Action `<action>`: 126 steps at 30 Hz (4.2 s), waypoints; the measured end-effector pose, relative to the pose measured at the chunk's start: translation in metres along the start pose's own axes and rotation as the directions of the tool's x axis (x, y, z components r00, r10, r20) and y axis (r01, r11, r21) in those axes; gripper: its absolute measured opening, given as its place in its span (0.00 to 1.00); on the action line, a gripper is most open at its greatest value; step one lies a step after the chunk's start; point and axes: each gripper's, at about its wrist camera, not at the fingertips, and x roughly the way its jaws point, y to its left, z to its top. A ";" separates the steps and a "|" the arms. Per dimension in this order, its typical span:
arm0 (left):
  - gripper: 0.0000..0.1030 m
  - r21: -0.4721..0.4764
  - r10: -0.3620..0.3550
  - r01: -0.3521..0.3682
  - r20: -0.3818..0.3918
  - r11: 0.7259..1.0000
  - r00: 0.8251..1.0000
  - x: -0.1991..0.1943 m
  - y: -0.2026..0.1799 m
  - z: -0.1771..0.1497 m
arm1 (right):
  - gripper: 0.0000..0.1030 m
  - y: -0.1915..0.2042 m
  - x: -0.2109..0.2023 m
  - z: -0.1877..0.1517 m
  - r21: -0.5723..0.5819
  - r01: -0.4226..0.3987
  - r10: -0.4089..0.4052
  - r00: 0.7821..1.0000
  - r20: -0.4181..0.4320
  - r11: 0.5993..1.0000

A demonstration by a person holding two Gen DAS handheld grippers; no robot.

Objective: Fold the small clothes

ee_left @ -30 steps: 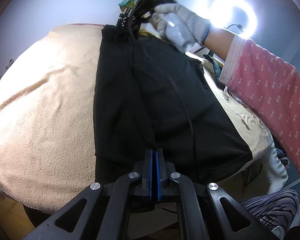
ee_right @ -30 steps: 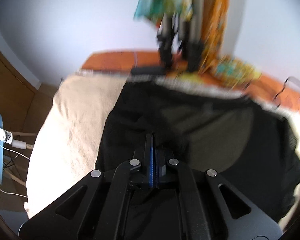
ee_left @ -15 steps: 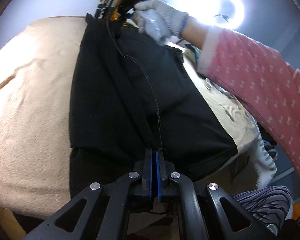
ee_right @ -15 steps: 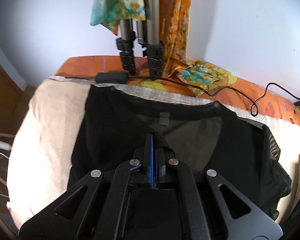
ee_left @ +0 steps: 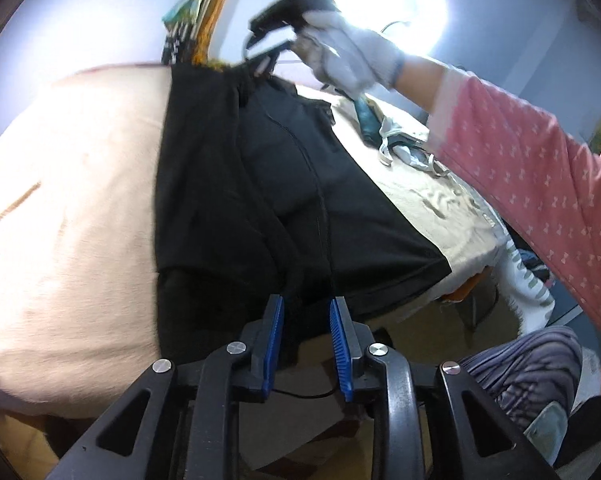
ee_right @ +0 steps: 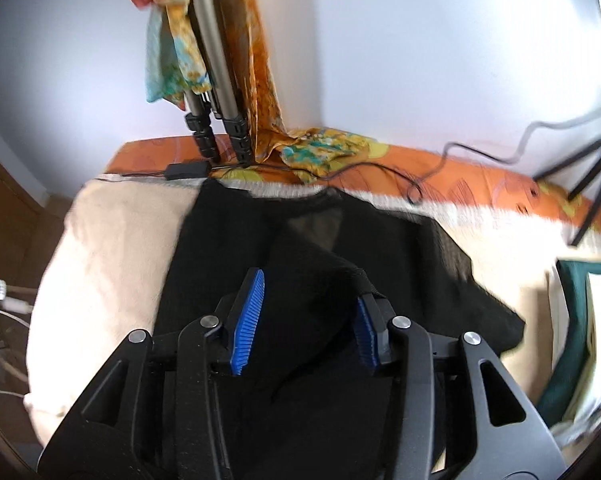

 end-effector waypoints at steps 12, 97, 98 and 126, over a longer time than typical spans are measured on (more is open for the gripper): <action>0.24 -0.050 0.176 -0.175 0.036 0.983 0.984 -0.006 0.027 0.007 | 0.60 0.010 -0.027 -0.004 -0.052 -0.097 0.099 0.994 0.042 0.994; 0.00 -0.277 0.138 -0.127 0.023 0.952 0.990 0.005 0.090 -0.022 | 0.46 0.095 0.118 0.063 -0.285 -0.094 0.069 0.993 -0.098 0.954; 0.00 -0.277 0.139 -0.127 0.022 0.952 0.990 0.005 0.090 -0.022 | 0.46 0.090 0.119 0.062 -0.276 -0.099 0.071 0.992 -0.109 0.956; 0.00 -0.266 0.165 -0.150 0.034 0.952 0.986 0.002 0.089 -0.022 | 0.22 0.099 0.138 0.049 -0.351 -0.033 0.001 0.996 -0.091 0.936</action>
